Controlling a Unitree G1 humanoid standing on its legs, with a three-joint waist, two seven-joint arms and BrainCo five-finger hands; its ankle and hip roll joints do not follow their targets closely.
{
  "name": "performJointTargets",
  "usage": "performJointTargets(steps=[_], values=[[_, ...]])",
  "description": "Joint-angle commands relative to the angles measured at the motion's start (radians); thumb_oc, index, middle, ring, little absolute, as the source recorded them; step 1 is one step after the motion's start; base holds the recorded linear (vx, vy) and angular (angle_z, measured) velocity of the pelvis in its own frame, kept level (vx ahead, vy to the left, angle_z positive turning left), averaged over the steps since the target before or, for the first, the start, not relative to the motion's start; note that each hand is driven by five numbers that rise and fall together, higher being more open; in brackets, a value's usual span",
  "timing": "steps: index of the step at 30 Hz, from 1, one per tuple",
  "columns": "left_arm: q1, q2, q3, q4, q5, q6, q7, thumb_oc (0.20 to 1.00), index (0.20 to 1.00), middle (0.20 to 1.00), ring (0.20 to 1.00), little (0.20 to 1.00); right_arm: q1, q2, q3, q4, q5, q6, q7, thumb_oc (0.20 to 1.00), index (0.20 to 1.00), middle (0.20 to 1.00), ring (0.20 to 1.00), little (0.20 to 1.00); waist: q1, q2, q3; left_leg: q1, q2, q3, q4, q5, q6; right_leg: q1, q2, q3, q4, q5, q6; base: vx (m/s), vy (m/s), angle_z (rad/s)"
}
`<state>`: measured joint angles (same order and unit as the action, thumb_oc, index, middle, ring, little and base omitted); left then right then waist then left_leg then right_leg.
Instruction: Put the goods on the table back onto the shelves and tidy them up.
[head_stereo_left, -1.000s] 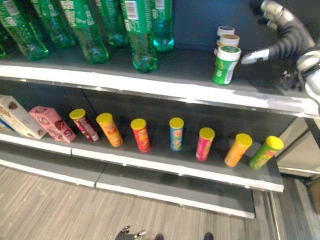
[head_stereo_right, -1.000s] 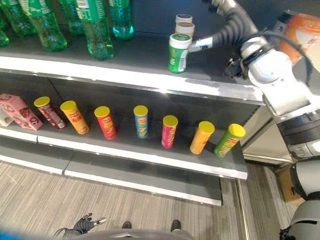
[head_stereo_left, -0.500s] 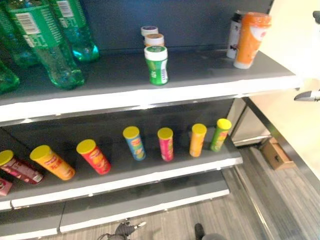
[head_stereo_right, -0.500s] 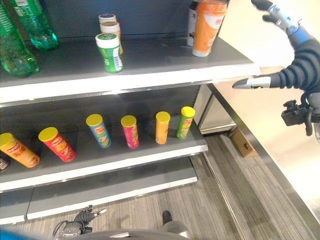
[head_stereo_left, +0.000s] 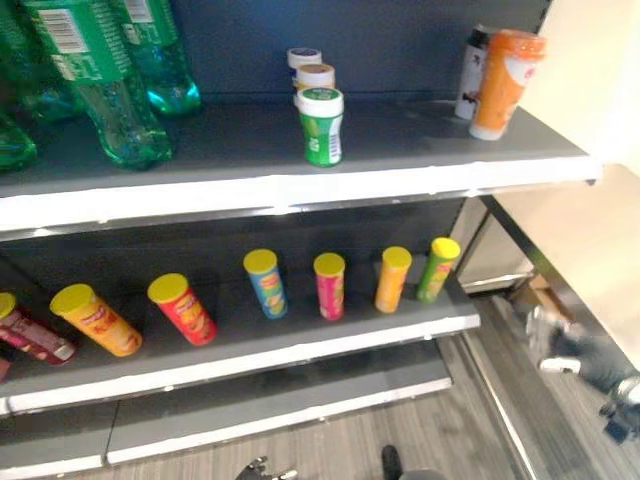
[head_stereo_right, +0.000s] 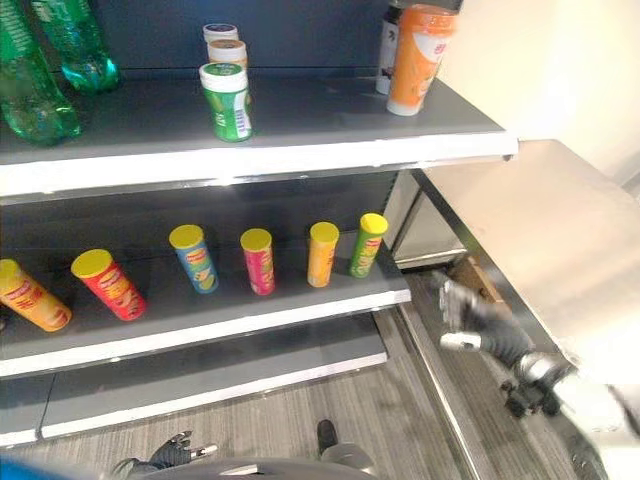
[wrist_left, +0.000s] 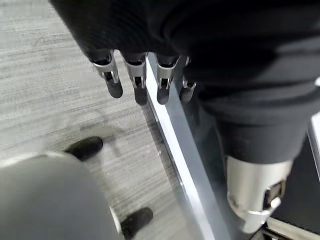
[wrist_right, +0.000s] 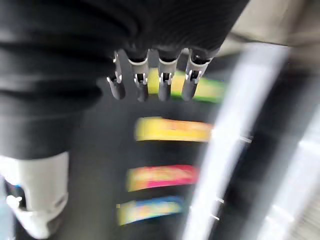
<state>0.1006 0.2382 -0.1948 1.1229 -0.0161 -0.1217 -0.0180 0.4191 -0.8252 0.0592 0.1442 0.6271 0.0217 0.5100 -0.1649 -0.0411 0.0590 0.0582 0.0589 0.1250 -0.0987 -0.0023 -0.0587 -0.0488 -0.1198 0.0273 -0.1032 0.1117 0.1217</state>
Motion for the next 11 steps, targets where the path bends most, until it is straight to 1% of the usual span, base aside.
performJointTargets(steps=[1, 2, 3, 4, 5, 6, 7, 8, 10, 11], values=[[-0.073, 0.021, 0.009, -0.007, 0.029, -0.007, -0.015, 1.0, 1.0, 1.0, 1.0, 1.0, -0.138, 0.111, 0.049, 0.14, -0.207, -0.035, -0.078, 1.0, 1.0, 1.0, 1.0, 1.0, 0.033, -0.024, 0.057, 0.052, 0.009, 0.028, 0.051, -0.106, -0.007, 0.038, -0.067, -0.039, 0.116, -0.169, 0.056, -0.02, -0.026, 0.19], [-0.074, 0.018, 0.001, -0.013, 0.022, -0.005, -0.008, 1.0, 1.0, 1.0, 1.0, 1.0, -0.161, 0.147, 0.062, 0.203, -0.259, -0.041, -0.102, 1.0, 1.0, 1.0, 1.0, 1.0, 0.037, -0.022, 0.056, 0.046, 0.007, 0.023, 0.053, -0.105, -0.005, 0.036, -0.068, -0.041, 0.116, -0.168, 0.055, -0.03, -0.026, 0.12], [-0.083, 0.009, -0.013, -0.022, 0.008, -0.002, 0.0, 1.0, 1.0, 1.0, 1.0, 1.0, -0.188, 0.213, 0.072, 0.299, -0.332, -0.048, -0.182, 1.0, 1.0, 1.0, 1.0, 1.0, 0.041, -0.018, 0.057, 0.042, 0.005, 0.017, 0.056, -0.104, -0.004, 0.037, -0.07, -0.046, 0.117, -0.168, 0.053, -0.02, -0.018, 0.08], [-0.083, 0.01, -0.013, -0.022, 0.008, -0.002, 0.0, 1.0, 1.0, 1.0, 1.0, 1.0, -0.19, 0.215, 0.074, 0.303, -0.333, -0.05, -0.183, 1.0, 1.0, 1.0, 1.0, 1.0, 0.04, -0.02, 0.059, 0.042, 0.005, 0.017, 0.056, -0.105, -0.004, 0.038, -0.07, -0.047, 0.117, -0.169, 0.053, -0.02, -0.018, 0.15], [-0.105, 0.001, -0.027, -0.026, -0.02, 0.007, 0.037, 1.0, 1.0, 1.0, 1.0, 1.0, -0.257, 0.341, 0.066, 0.523, -0.432, -0.062, -0.331, 1.0, 1.0, 1.0, 1.0, 1.0, 0.048, -0.012, 0.058, 0.038, 0.003, 0.009, 0.06, -0.105, 0.001, 0.042, -0.071, -0.054, 0.118, -0.169, 0.05, -0.01, -0.021, 0.19], [-0.119, -0.001, -0.025, -0.022, -0.03, 0.013, 0.056, 1.0, 1.0, 1.0, 1.0, 1.0, -0.294, 0.393, 0.059, 0.612, -0.493, -0.066, -0.413, 1.0, 1.0, 1.0, 1.0, 1.0, 0.05, -0.007, 0.058, 0.04, 0.002, 0.005, 0.062, -0.108, 0.004, 0.046, -0.071, -0.056, 0.118, -0.173, 0.049, 0.0, -0.028, 0.21], [-0.124, 0.001, -0.023, -0.02, -0.037, 0.015, 0.07, 1.0, 1.0, 1.0, 1.0, 1.0, -0.307, 0.433, 0.053, 0.67, -0.528, -0.056, -0.46, 1.0, 1.0, 1.0, 1.0, 1.0, 0.052, -0.005, 0.057, 0.043, 0.001, 0.004, 0.062, -0.11, 0.006, 0.052, -0.07, -0.059, 0.117, -0.175, 0.048, 0.01, -0.026, 0.12], [-0.141, 0.002, -0.021, -0.02, -0.053, 0.018, 0.079, 1.0, 1.0, 1.0, 1.0, 1.0, -0.331, 0.46, 0.044, 0.738, -0.533, -0.06, -0.507, 1.0, 1.0, 1.0, 1.0, 1.0, 0.052, -0.002, 0.057, 0.045, 0.002, 0.002, 0.063, -0.111, 0.006, 0.055, -0.069, -0.06, 0.117, -0.176, 0.047, 0.01, -0.024, 0.04], [-0.165, 0.013, -0.014, 0.0, -0.068, 0.017, 0.082, 1.0, 1.0, 1.0, 1.0, 1.0, -0.359, 0.51, 0.025, 0.896, -0.516, -0.044, -0.533, 1.0, 1.0, 1.0, 1.0, 1.0, 0.052, 0.003, 0.053, 0.053, 0.003, 0.001, 0.062, -0.113, 0.006, 0.066, -0.065, -0.062, 0.111, -0.178, 0.045, 0.01, -0.021, 0.06], [-0.166, 0.013, -0.014, 0.0, -0.068, 0.017, 0.082, 1.0, 1.0, 1.0, 1.0, 1.0, -0.36, 0.51, 0.025, 0.898, -0.516, -0.045, -0.534, 1.0, 1.0, 1.0, 1.0, 1.0, 0.052, 0.003, 0.055, 0.054, 0.004, 0.001, 0.062, -0.113, 0.006, 0.067, -0.065, -0.062, 0.111, -0.178, 0.045, 0.01, -0.013, 0.12]])
